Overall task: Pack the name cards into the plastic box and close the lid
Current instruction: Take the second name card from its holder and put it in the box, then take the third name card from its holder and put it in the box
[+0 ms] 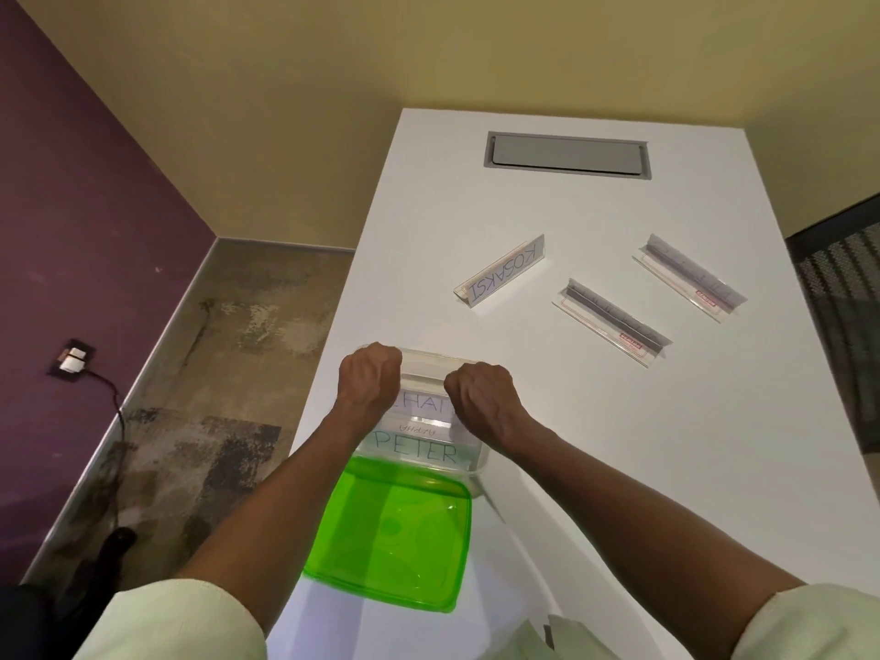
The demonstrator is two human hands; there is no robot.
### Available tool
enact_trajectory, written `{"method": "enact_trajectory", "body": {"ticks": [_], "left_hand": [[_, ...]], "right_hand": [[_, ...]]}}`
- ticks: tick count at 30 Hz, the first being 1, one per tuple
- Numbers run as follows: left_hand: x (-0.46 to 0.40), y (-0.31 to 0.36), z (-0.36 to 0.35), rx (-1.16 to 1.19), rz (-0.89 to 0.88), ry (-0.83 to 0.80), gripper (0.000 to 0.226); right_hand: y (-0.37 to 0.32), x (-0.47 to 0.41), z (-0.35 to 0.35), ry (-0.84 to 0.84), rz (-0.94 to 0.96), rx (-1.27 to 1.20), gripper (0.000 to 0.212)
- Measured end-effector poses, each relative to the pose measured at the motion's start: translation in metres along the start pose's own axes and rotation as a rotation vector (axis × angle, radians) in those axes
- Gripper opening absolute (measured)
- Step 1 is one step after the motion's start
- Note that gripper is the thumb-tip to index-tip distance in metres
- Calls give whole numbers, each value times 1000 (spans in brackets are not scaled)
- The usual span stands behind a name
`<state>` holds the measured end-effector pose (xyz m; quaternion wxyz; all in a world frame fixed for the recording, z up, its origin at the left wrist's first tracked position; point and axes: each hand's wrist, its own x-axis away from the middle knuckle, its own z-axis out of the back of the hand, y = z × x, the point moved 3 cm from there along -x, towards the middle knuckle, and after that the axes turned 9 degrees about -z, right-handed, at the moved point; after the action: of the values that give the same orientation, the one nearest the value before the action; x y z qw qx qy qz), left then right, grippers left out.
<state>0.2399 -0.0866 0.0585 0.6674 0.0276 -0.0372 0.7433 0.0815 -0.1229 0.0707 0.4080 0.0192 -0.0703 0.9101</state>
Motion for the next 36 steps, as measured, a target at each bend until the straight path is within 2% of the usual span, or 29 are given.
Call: {"method": "enact_trajectory", "body": {"ticks": [4,9,16,21,28,31,34,36], "left_hand": [[0,8,5,221,125,101,19],[2,32,14,360,249,146,19],[-5,84,22,461,228,202,29],[-19,123,27,508,211,192,28],[-47,165,30,551,217,165,30],[-63,179,30,569,216,155,30],[-79,189,27,613,232,140,27],[-90,195,25,658,249,140,23]], "right_hand": [[22,18,13,109,-72,-45,41],[65,40,2,231,-193,-29,39],[118,79,-3,356,-260,-27,52],[160,102,4,452,-273,95,36],[226,117,11,433,-358,105,35],[253,119,11,403,-426,32,32],[277,117,13,364,-455,-50,45],[289,114,12,323,-500,-163,43]]}}
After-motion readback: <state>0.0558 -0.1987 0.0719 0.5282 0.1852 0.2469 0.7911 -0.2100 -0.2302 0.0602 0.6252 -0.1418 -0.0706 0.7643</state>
